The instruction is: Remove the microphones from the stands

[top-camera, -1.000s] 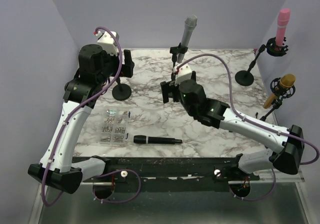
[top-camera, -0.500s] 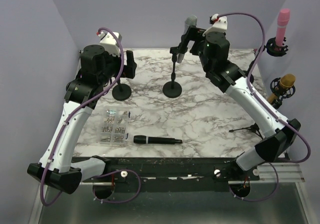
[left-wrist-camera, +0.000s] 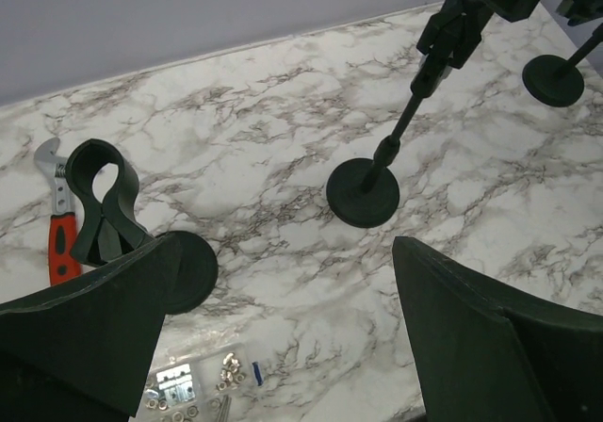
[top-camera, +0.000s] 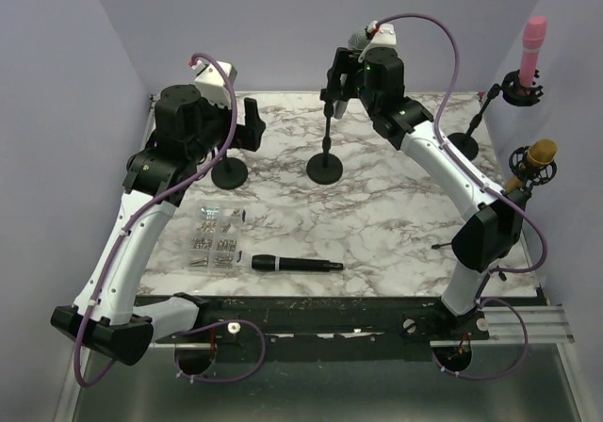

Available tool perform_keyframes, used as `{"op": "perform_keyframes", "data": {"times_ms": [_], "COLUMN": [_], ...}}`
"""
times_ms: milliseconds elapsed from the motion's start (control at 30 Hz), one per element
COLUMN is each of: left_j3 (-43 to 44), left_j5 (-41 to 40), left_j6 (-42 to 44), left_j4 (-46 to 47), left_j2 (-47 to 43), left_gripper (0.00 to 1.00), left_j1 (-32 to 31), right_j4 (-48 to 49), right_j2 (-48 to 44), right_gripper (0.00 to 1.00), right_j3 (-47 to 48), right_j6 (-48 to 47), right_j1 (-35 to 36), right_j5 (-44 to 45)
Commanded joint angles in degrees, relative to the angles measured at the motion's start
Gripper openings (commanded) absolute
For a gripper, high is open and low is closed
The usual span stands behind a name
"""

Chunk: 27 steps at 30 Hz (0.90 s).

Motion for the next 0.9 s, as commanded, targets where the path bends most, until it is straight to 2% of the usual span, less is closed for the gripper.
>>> {"op": "perform_keyframes", "data": {"times_ms": [0, 100, 133, 167, 200, 233, 300, 367, 500, 700, 867], "left_j3": [-0.9, -1.03, -0.88, -1.01, -1.37, -1.75, -2.11, -2.58, -5.69, -13.44, -17.18], "left_j5": [4.18, 4.19, 4.35, 4.52, 4.91, 5.56, 7.41, 9.86, 12.58, 13.83, 16.91], "left_j6": [0.23, 0.41, 0.4, 0.49, 0.53, 0.58, 0.5, 0.24, 0.71, 1.56, -4.06], "left_j4": [1.65, 1.66, 1.61, 1.71, 2.08, 2.66, 3.29, 4.25, 8.48, 18.93, 28.67], "left_j2": [0.06, 0.23, 0.3, 0.25, 0.17, 0.19, 0.51, 0.81, -0.12, -2.03, -1.66], "left_gripper": [0.99, 0.98, 0.99, 0.99, 0.99, 0.99, 0.98, 0.98, 0.99, 0.97, 0.86], "left_j1": [-0.73, -1.21, -1.26, -1.45, -1.55, -1.67, -1.74, -1.91, -4.27, -10.41, -10.63], "right_j4": [2.12, 4.2, 4.97, 5.51, 6.02, 6.26, 6.67, 7.58, 9.57, 6.89, 4.7], "right_j2": [-0.38, -0.89, -1.14, -1.37, -1.57, -1.6, -2.06, -2.67, -4.37, -4.87, -4.13], "right_gripper": [0.82, 0.72, 0.65, 0.55, 0.41, 0.32, 0.19, 0.1, 0.01, 0.01, 0.01], "right_j3": [-0.2, -2.26, -2.87, -3.62, -4.13, -4.57, -5.53, -6.78, -9.49, -7.99, -7.25], "right_j6": [-0.92, -1.14, -1.31, -1.65, -1.79, -2.08, -2.49, -2.87, -3.21, -3.45, -3.3], "right_j1": [-1.47, -2.02, -2.32, -2.52, -2.7, -2.79, -2.81, -2.84, -2.84, -2.87, -2.84], "right_j5": [-2.79, -3.12, -3.32, -3.63, -3.73, -3.74, -3.74, -4.89, -6.6, -11.54, -13.92]}}
